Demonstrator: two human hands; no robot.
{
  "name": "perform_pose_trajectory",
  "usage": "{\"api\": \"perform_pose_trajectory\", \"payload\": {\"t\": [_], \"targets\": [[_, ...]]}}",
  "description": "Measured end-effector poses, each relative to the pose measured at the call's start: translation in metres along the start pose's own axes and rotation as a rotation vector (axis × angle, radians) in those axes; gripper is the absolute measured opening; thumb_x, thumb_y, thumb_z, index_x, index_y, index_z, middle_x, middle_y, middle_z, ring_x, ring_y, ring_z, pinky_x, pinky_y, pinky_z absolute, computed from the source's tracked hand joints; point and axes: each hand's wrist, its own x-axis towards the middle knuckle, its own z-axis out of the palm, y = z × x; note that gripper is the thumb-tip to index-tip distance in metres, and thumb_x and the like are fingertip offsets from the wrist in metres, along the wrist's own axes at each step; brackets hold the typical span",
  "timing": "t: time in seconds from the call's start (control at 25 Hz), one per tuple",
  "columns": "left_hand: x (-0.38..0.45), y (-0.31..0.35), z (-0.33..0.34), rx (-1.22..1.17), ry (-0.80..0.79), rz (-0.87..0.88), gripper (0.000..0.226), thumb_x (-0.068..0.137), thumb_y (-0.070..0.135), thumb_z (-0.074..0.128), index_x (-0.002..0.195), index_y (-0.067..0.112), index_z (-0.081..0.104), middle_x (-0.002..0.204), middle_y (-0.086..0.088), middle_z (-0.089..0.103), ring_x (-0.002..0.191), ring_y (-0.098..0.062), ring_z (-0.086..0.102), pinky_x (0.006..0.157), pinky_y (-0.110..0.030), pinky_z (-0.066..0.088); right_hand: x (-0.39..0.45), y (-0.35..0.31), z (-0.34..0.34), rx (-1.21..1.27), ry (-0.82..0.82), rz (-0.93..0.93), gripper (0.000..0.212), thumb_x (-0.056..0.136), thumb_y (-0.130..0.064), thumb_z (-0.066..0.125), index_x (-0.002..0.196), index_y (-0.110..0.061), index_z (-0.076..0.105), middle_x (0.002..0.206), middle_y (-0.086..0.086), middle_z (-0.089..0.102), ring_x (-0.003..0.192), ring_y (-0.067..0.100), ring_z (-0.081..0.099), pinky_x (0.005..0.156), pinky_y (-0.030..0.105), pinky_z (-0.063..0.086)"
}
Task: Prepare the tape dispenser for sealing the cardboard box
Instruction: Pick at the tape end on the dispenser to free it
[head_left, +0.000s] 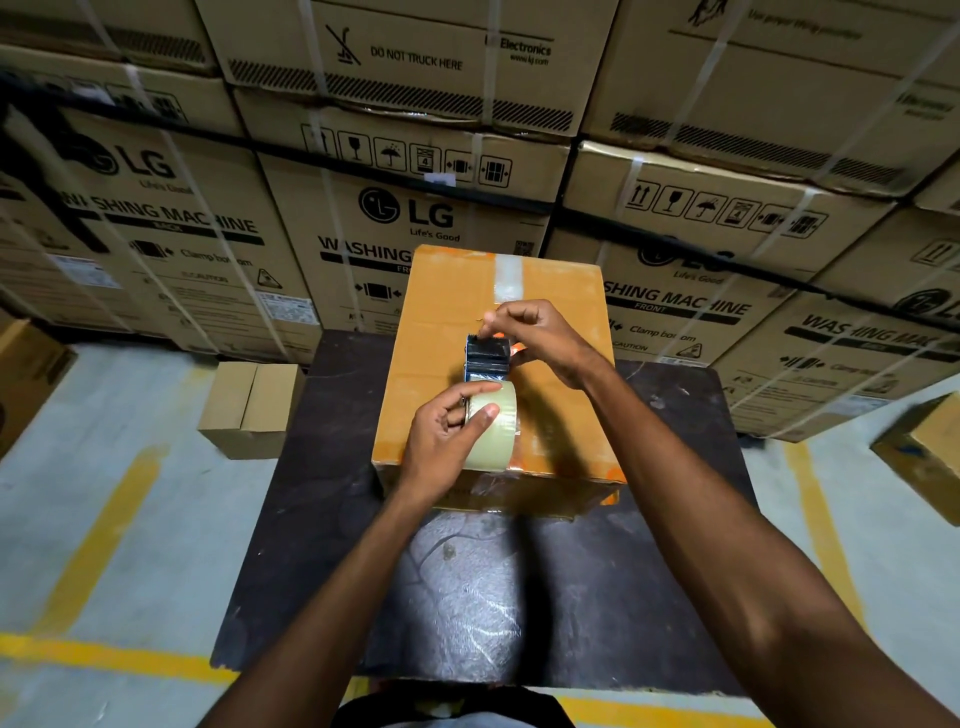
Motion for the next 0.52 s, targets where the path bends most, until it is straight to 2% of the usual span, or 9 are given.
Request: {"api": "perform_pose_trajectory", "payload": {"t": [0.08, 0.24, 0.4, 0.52], "targets": [[0.001, -0.001, 0.001, 0.016, 0.04, 0.029, 0.02, 0.101, 0.016, 0.07, 0.119, 0.019, 0.077, 0.111, -0.008, 0.082, 0.094, -0.019, 0.075, 0.076, -0.033, 0.057, 0.001, 0.001, 0.001, -0.051, 0.007, -0.052, 0.029, 0.094, -0.028, 0.077, 0.1, 0.0, 0.074, 0.104, 0.015, 0.076, 0.088, 0.014, 0.069, 0.068, 0.033, 0.058], [0.004, 0.0, 0.008, 0.02, 0.144, 0.042, 0.011, 0.099, 0.015, 0.073, 0.105, 0.02, 0.08, 0.106, 0.002, 0.083, 0.095, -0.009, 0.075, 0.077, -0.018, 0.053, 0.005, 0.008, 0.003, -0.081, 0.078, -0.14, 0.02, 0.092, -0.01, 0.078, 0.095, 0.009, 0.072, 0.1, 0.029, 0.074, 0.08, 0.016, 0.069, 0.063, 0.027, 0.058], [0.005, -0.002, 0.011, 0.038, 0.153, 0.043, 0.008, 0.098, 0.012, 0.074, 0.103, 0.015, 0.079, 0.105, 0.003, 0.083, 0.096, -0.009, 0.076, 0.081, -0.015, 0.053, 0.009, 0.015, 0.004, -0.096, 0.123, -0.199, 0.016, 0.088, -0.006, 0.081, 0.089, 0.008, 0.074, 0.097, 0.027, 0.077, 0.086, 0.021, 0.071, 0.079, 0.031, 0.059], [0.0, -0.007, 0.01, 0.047, 0.135, 0.035, 0.008, 0.097, 0.009, 0.074, 0.104, 0.009, 0.079, 0.098, 0.004, 0.083, 0.085, -0.005, 0.074, 0.07, -0.014, 0.051, 0.011, 0.019, 0.006, -0.079, 0.136, -0.218, 0.015, 0.088, -0.002, 0.08, 0.088, 0.011, 0.072, 0.096, 0.03, 0.076, 0.087, 0.025, 0.072, 0.08, 0.035, 0.059]]}}
